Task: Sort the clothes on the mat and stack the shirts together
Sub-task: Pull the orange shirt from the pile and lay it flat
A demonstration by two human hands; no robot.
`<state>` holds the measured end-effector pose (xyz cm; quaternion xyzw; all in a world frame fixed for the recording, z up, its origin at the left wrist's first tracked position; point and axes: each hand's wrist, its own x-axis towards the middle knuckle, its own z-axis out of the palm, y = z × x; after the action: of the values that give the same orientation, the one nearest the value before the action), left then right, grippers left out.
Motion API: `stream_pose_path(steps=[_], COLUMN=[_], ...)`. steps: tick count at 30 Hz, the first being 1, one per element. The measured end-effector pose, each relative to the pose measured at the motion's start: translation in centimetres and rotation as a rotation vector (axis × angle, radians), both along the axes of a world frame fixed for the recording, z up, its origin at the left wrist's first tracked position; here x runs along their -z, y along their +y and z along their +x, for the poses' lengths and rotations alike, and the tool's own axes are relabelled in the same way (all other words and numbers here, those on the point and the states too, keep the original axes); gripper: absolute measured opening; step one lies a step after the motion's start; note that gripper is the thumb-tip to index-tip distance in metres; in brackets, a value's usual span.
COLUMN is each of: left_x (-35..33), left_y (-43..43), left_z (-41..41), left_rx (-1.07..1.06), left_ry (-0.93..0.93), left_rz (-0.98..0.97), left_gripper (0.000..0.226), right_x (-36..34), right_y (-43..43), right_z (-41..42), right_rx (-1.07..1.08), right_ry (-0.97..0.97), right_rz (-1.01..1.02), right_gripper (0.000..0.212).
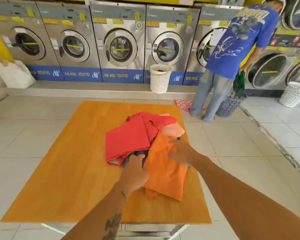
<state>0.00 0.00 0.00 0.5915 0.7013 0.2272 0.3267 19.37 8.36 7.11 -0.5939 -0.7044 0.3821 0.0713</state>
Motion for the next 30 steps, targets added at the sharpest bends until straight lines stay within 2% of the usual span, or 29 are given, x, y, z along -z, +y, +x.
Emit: stream_pose_path(steps=[2, 5, 8, 14, 16, 20, 23, 25, 28, 30], left_x=[1.3, 3.3, 3.9, 3.9, 3.9, 3.7, 3.3, 2.7, 2.1, 1.8], left_y=[0.6, 1.0, 2.7, 4.7, 4.9, 5.5, 5.7, 5.2, 4.0, 3.5], left_z=[0.2, 0.7, 0.0, -0.3, 0.1, 0.6, 1.2, 2.0, 3.7, 4.6], left_rx=[0.026, 0.026, 0.061, 0.201, 0.215, 0.184, 0.144, 0.092, 0.021, -0.074], left_ry=[0.119, 0.315, 0.378, 0.383, 0.402, 0.364, 0.248, 0.173, 0.188, 0.179], left_rz=[-0.069, -0.032, 0.071, 0.174, 0.166, 0.119, 0.090, 0.081, 0.085, 0.045], left_gripper=[0.064, 0.062, 0.064, 0.058, 0.059, 0.060, 0.056, 0.054, 0.053, 0.056], right_x=[1.0, 2.9, 3.9, 4.9, 4.9, 5.6, 6.7, 7.2, 6.7, 6.2], right_y=[0.5, 1.0, 2.1, 4.7, 5.8, 7.5, 7.6, 7.3, 7.2, 7.2], right_z=[-0.5, -0.9, -1.6, -2.9, -3.2, -3.5, -2.9, -2.1, -0.9, -0.2], right_rx=[-0.023, -0.003, 0.032, 0.126, 0.132, 0.006, -0.158, -0.238, -0.242, -0.233], right_ry=[-0.109, -0.202, -0.299, -0.333, -0.366, -0.532, -0.629, -0.602, -0.473, -0.410], right_rz=[0.016, -0.047, -0.005, 0.076, 0.118, 0.220, 0.373, 0.409, 0.333, 0.296], right_gripper=[0.056, 0.060, 0.069, 0.095, 0.090, 0.064, 0.056, 0.050, 0.038, 0.038])
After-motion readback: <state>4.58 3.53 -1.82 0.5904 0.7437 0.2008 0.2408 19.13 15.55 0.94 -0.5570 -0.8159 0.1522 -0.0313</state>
